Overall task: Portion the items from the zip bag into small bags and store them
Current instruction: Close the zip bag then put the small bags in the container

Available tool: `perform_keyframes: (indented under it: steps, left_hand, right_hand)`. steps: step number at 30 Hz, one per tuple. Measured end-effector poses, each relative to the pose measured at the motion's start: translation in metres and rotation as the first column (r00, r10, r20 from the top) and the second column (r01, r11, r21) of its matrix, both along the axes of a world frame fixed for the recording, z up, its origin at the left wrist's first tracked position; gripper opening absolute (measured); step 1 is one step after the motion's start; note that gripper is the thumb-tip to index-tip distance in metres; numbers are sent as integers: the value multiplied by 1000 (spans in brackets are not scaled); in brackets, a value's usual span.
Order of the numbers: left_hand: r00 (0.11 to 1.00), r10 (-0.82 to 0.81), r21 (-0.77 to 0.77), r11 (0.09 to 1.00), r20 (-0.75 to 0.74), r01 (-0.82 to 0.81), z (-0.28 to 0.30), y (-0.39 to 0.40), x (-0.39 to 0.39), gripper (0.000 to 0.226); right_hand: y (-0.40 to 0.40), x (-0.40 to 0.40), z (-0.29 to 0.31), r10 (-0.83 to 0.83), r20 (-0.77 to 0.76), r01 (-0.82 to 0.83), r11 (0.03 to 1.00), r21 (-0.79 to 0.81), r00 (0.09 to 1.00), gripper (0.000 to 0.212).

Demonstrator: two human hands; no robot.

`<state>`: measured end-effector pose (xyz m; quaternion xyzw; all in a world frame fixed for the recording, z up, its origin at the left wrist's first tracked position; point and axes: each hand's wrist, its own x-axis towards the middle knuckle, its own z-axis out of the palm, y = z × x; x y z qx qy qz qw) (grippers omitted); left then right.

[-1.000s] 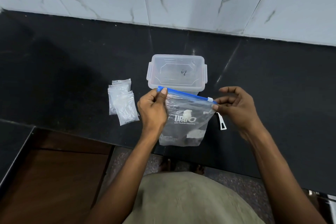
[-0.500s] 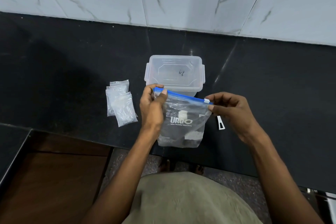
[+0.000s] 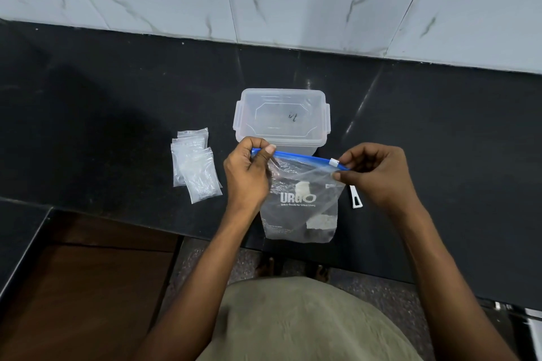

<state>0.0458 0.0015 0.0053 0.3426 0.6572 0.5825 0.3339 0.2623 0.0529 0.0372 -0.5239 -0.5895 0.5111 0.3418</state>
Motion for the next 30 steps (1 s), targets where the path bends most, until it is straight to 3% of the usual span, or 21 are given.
perform_keyframes:
  steps: [7,10,14,22,26,30]
  left_hand:
    - [999,-10,20,1000,36,10,3,1,-2,23]
    - [999,-35,23,999,24,35,4,3,-5,23]
    - [998,-55,13,998,11,55,3,3,-4,26]
    - [996,75,-9,997,-57,-75,7,-1,0,22]
    - [986,128,17,992,-110,-127,8,-1,8,12]
    - [989,142,2,990,29,-142,-3,3,7,11]
  right_hand:
    - [4,1,1,123,-9,-123,992,-11,992,32]
    - [6,1,4,206,-40,-207,977,-43,978,15]
    - [4,-2,7,128,-26,-128,992,-20,991,1]
    - [4,-1,2,77,357,-169,957,235,931,4]
    - [4,1,2,64,451,-213,934,287,890,3]
    - [5,-1,-1,57,297,-102,985,138,953,3]
